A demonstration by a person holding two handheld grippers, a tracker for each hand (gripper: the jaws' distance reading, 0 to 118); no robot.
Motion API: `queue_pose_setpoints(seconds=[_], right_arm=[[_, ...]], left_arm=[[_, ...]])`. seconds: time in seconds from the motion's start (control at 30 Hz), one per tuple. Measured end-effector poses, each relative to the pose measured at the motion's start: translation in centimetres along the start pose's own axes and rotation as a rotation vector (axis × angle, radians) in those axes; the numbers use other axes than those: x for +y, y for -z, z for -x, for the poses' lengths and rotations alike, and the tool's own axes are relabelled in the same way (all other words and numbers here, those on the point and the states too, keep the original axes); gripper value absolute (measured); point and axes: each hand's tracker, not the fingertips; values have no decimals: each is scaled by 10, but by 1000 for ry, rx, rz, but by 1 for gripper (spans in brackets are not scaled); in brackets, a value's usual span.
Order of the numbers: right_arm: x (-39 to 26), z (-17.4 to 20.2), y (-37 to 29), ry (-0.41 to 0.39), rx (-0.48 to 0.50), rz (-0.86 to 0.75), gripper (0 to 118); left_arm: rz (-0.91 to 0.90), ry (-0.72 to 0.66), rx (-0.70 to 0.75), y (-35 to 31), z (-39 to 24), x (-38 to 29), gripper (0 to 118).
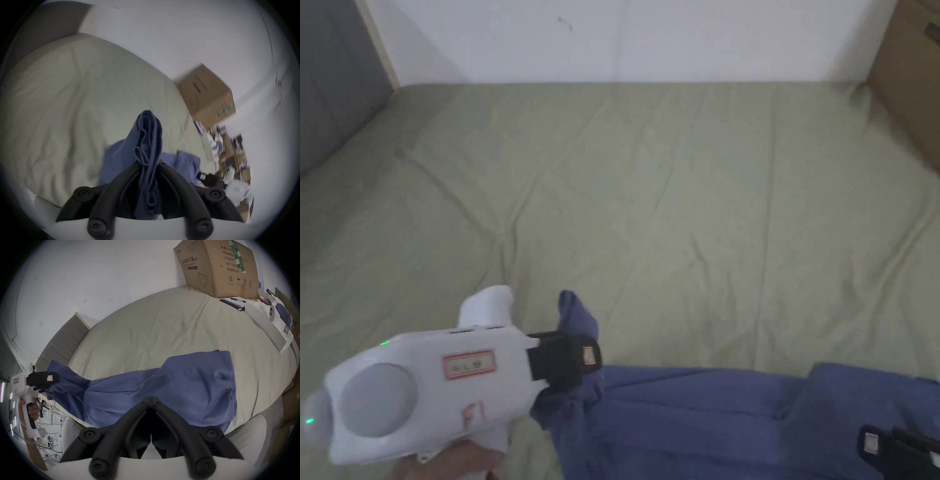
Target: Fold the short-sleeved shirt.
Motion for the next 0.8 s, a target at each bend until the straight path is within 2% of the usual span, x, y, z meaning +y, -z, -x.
queue_pose_setpoints(seconds=[0.03, 0.1, 0.17, 0.3, 0.37, 0.4, 0.43, 0.47, 0.5, 0.63, 0.73, 0.77, 0.8], right_arm=[[-1, -5, -2, 9, 2, -1, 0], [-3, -14, -5, 28, 4, -5, 0], [-5, -22, -11, 48, 1, -15, 0], [-10, -35, -23, 40, -48, -33, 0], [-11, -41, -26, 38, -59, -29, 0], [-11, -44, -28, 44, -62, -29, 0], [-12, -46, -29, 50, -60, -30, 0], [-12, -47, -31, 55, -59, -31, 0], [-13, -48, -32, 61, -58, -33, 0], [-16, -46, -29, 65, -47, -34, 0], [-19, -42, -25, 63, -26, -30, 0], [-20, -41, -23, 61, -20, -28, 0], [-21, -39, -22, 60, -15, -25, 0]], left_arm=[[46, 32, -20, 24, -12, -5, 8], [162, 11, -21, 70, -23, -12, 8], [214, 31, 23, 108, -34, -24, 9], [319, 28, 41, 155, -38, -40, 19], [351, 5, -31, 160, -36, -44, 52], [320, -27, -74, 155, -37, -43, 77], [291, -37, -96, 149, -39, -41, 94], [262, -36, -94, 142, -40, -37, 106], [224, -31, -99, 129, -44, -32, 113], [97, -4, -74, 88, -38, -14, 113], [147, 18, 16, 78, -18, -12, 110], [156, 4, 47, 77, -12, -15, 100], [147, -8, 70, 77, -5, -20, 60]])
